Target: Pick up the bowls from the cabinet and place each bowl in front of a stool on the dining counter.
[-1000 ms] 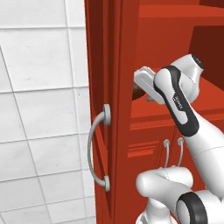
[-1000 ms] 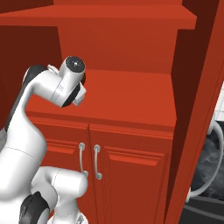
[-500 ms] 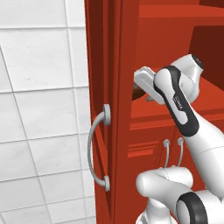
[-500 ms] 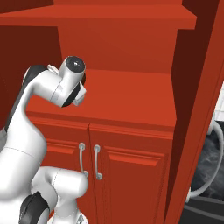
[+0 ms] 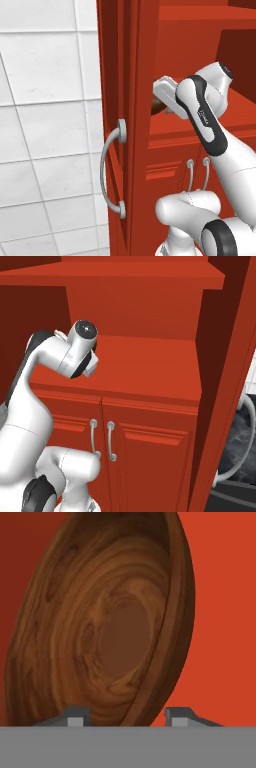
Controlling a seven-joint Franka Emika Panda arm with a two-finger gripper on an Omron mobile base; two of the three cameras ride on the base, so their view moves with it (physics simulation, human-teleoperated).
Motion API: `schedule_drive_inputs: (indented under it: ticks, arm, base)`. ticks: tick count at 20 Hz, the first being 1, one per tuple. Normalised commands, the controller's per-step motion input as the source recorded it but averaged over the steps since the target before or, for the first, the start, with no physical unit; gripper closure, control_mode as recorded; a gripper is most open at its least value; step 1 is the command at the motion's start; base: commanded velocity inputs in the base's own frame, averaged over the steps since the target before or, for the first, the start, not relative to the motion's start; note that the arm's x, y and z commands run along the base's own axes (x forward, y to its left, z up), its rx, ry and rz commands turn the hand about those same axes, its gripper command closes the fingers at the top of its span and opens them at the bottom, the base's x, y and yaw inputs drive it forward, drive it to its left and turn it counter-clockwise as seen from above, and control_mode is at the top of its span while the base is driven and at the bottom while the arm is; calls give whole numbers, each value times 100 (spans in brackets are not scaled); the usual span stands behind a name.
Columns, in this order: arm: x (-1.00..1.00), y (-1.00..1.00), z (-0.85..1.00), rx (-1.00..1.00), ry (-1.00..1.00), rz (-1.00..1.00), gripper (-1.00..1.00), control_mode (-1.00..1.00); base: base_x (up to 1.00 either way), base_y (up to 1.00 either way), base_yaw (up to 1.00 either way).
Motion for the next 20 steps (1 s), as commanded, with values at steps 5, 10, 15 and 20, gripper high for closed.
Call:
schedule_drive_inputs:
  ticks: [5,10,15,20]
  arm:
    - [0,0,0,0,0,0,100,-100]
    - [0,0,0,0,0,0,100,-100]
    - [0,-7,0,0,1,-2,100,-100]
    - [-2,-42,5,0,6,-16,100,-100]
  base:
    - [0,0,0]
    - [0,0,0]
    - [0,0,0]
    - [0,0,0]
